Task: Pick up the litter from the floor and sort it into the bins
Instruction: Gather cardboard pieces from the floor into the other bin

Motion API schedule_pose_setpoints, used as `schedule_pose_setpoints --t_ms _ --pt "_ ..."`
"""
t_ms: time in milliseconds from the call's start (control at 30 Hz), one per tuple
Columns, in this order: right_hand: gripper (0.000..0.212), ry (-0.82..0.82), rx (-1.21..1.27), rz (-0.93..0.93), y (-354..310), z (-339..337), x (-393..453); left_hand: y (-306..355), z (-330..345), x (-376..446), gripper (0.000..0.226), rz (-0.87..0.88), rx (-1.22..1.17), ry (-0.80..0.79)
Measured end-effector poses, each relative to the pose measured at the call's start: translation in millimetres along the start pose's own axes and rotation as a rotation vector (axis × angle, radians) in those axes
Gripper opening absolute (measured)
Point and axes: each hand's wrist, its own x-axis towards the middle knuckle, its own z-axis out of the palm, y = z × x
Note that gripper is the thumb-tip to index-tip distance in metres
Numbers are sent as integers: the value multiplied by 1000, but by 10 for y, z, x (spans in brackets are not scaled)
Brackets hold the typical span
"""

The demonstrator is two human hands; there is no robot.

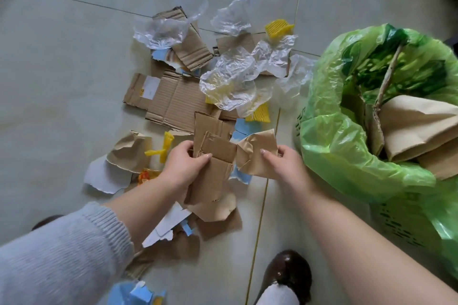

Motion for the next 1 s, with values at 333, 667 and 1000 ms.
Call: schedule_pose_setpoints --t_ms 333,667,1000 --pt "35 -59 149 49 -99 244 140 -3 -165 132 21 -93 -88 -100" --pt "35 -86 449 60 -228 382 148 340 -950 512 9 -14 -315 -16" --pt "13 -160 325 98 -726 771 243 199 -1191 1100 7 -58 -65 43"
